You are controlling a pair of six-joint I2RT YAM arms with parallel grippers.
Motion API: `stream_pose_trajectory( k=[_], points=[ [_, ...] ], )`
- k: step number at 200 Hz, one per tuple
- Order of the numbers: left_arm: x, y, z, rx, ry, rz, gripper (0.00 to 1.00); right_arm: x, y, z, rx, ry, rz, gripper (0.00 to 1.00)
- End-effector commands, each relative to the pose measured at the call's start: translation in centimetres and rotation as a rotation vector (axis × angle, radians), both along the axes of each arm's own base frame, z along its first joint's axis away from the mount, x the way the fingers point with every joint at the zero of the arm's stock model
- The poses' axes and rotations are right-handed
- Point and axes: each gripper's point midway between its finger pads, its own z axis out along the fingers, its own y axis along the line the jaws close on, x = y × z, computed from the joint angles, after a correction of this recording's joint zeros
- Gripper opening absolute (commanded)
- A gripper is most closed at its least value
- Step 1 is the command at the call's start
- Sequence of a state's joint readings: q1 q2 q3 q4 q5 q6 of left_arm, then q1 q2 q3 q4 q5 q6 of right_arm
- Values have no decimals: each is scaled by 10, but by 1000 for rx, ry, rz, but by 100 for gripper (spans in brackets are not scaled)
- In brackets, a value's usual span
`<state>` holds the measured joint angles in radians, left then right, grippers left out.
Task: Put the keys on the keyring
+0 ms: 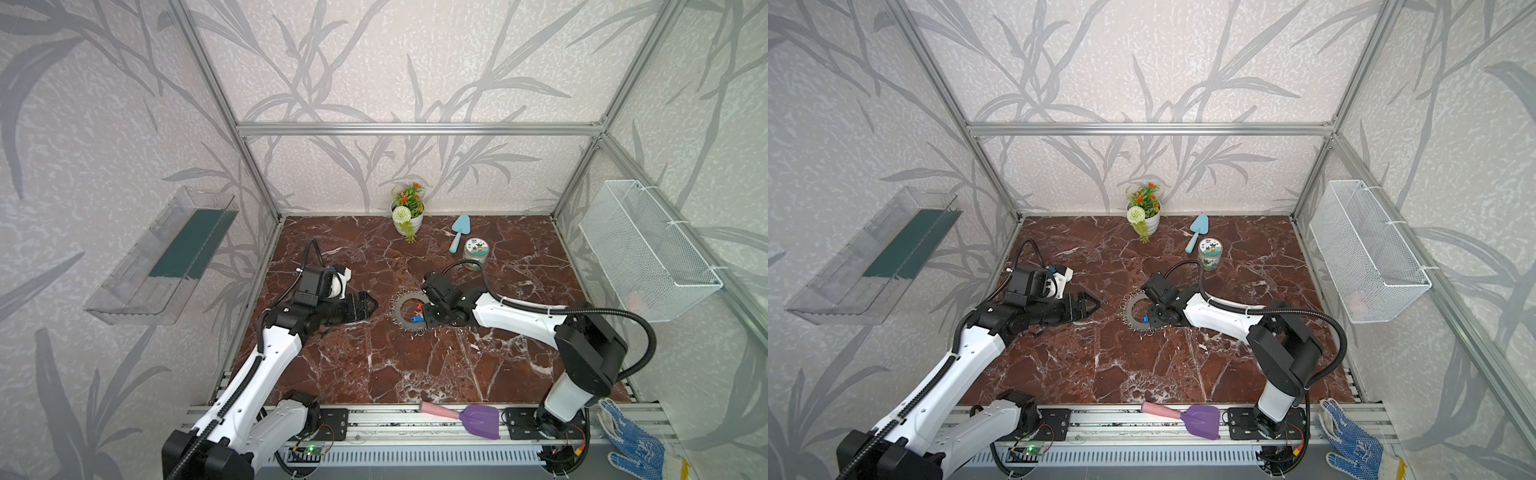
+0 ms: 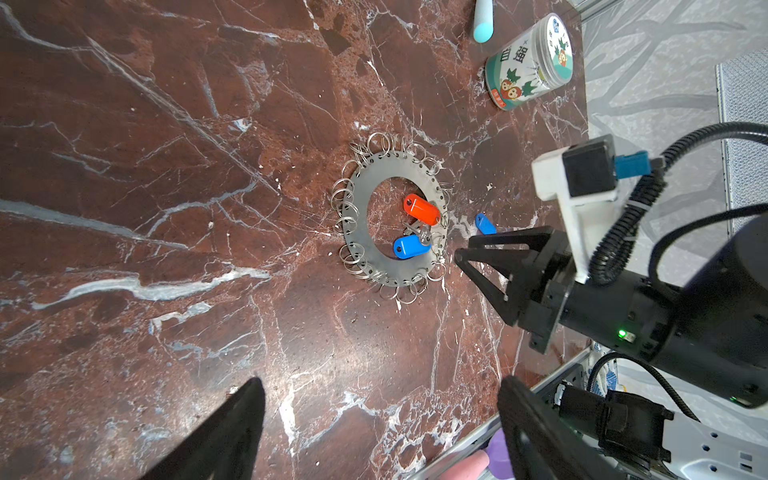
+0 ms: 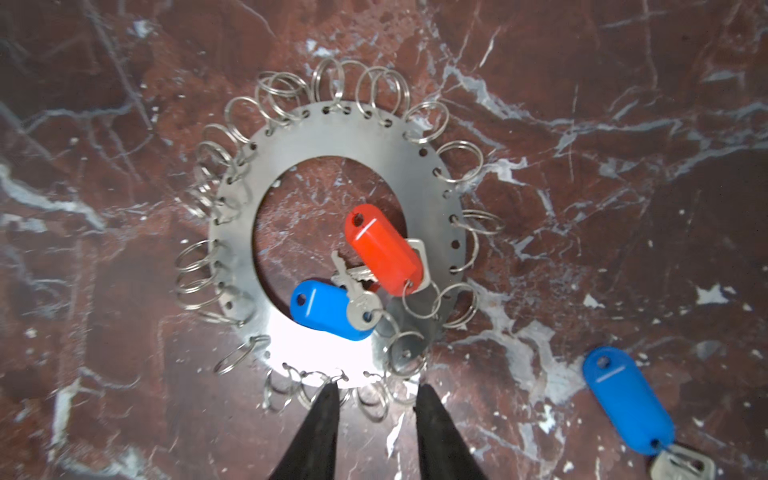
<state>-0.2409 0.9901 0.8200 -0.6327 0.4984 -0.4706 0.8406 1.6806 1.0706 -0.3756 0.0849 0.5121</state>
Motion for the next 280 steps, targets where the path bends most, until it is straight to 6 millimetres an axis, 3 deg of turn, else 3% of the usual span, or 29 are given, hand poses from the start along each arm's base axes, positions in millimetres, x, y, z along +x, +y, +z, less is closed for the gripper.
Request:
stream_pose_trajectory(
  k=[1,29,31,53,76,151,280],
  points=[
    [0,-1,0,-5,-5,-8,88,-15,1,-2,7,66,-8,36],
    [0,0,0,-5,-9,-6,88,-16,6,-1,-22,65,-46,44],
    [0,0,0,-5,-10,-6,88,-16,6,-9,-38,80,-51,45],
    [0,-1,1,-11,-11,-8,88,-17,12,-16,-59,109,-87,45],
    [0,-1,2,-15,-14,-8,88,-17,11,-20,-99,124,-127,37],
    [-1,-1,8,-27,-37,-8,88,-17,13,-28,-166,139,-147,29],
    [-1,-1,10,-41,-45,-4,88,-20,22,-39,-202,152,-129,26]
  ],
)
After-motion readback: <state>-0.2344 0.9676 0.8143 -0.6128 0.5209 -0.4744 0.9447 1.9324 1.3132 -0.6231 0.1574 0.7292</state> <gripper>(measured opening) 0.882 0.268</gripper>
